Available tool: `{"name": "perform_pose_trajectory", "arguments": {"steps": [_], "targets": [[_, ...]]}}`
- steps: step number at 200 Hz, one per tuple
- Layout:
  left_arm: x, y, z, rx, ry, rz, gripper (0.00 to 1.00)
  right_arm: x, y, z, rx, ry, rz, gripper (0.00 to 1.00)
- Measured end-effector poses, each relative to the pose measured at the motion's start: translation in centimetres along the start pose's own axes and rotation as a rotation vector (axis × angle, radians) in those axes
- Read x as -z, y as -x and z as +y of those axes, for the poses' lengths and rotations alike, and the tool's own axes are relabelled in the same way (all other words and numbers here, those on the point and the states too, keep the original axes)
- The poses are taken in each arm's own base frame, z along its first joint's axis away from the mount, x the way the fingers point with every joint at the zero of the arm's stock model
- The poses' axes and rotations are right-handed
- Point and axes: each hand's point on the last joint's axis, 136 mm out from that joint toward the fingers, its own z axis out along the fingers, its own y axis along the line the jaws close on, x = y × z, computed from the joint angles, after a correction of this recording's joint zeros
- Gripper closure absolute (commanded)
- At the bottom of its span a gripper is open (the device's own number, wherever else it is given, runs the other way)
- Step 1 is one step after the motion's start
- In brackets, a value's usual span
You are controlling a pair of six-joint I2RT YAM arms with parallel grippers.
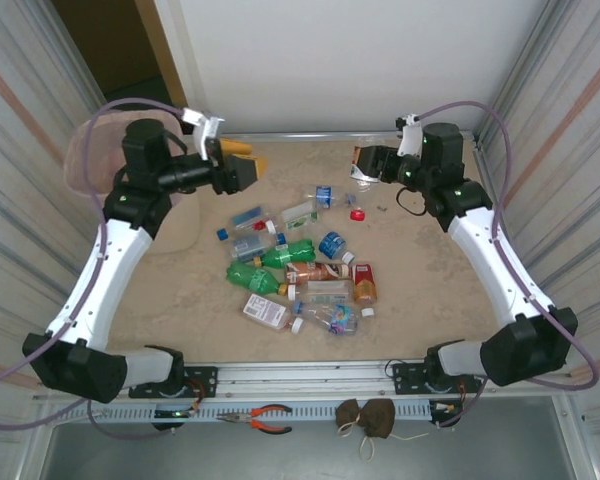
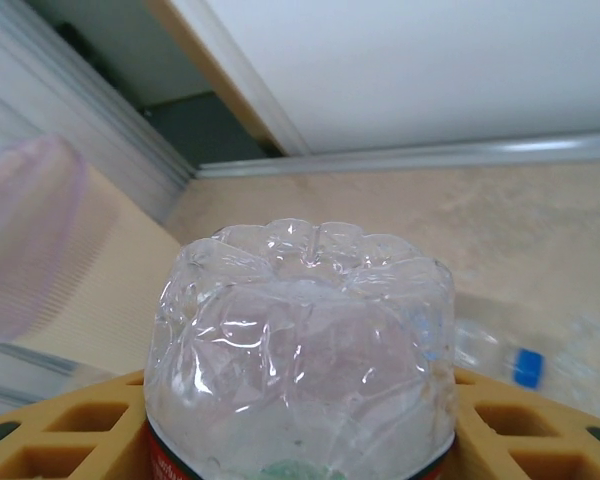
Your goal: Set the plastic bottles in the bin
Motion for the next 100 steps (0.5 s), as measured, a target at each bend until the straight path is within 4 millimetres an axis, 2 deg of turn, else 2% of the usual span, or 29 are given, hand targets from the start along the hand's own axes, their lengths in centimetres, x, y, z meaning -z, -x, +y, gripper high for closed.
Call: {"name": "perform_pose_trajectory", "arguments": {"steps": [47,100], "targets": [[-4.8,-2.2,-4.1,-0.042,-0.185,0.068,0.18,1.5,1.2,6.9,0.065,0.210,-0.064,0.48],[-8.7,-3.9,-5.6,-0.038,-0.268,0.124,0.17,2.0,0.5,11.0,0.099,0.325,-0.063,0.47]]}}
